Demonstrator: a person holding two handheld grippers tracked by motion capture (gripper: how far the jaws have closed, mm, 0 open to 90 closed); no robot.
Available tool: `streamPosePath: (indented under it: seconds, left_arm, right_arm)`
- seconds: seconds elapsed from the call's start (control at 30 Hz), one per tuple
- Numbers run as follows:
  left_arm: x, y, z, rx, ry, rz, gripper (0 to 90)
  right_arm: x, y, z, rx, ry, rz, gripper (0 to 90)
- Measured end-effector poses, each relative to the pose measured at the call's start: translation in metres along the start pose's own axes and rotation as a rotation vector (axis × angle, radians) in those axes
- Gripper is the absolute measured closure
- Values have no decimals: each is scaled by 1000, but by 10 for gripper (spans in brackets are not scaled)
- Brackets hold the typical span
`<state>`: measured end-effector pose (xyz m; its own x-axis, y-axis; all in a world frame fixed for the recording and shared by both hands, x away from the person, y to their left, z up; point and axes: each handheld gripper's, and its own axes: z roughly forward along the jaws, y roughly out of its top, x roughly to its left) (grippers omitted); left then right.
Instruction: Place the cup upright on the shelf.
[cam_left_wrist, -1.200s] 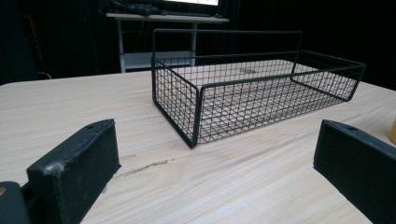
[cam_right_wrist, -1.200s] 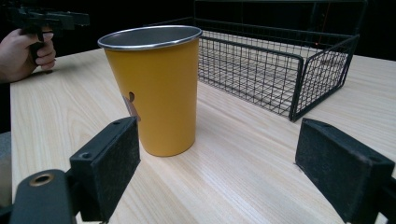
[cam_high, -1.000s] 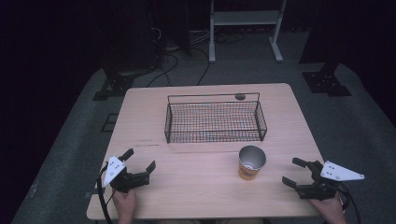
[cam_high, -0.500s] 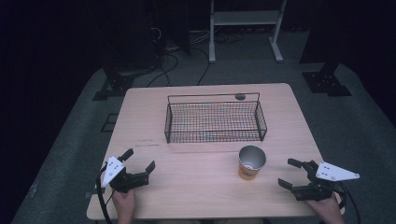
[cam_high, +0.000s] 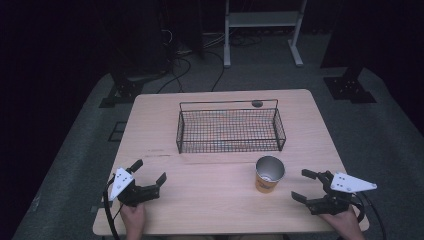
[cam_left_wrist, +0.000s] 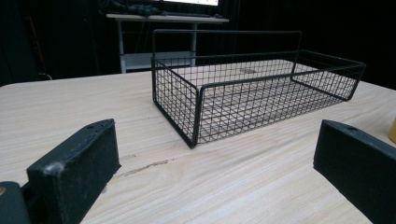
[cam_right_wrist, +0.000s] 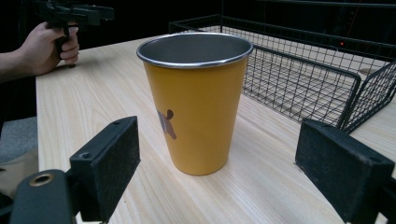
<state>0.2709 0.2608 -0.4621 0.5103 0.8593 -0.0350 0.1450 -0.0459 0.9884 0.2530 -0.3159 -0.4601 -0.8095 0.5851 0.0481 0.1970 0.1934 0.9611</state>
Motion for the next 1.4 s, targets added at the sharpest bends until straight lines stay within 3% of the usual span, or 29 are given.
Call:
streamPosePath:
  seconds: [0.4, 0.87, 1.4]
  left_arm:
    - [0, 0, 0, -2, 0, 3, 0]
    - [0, 0, 0, -2, 0, 7, 0]
    - [0, 0, -1, -4, 0, 7, 0]
  right_arm:
    - [1, 3, 5, 9, 4, -4, 118]
    - [2, 7, 18, 24, 4, -3, 29]
    - [6, 19, 46, 51, 30, -20, 0]
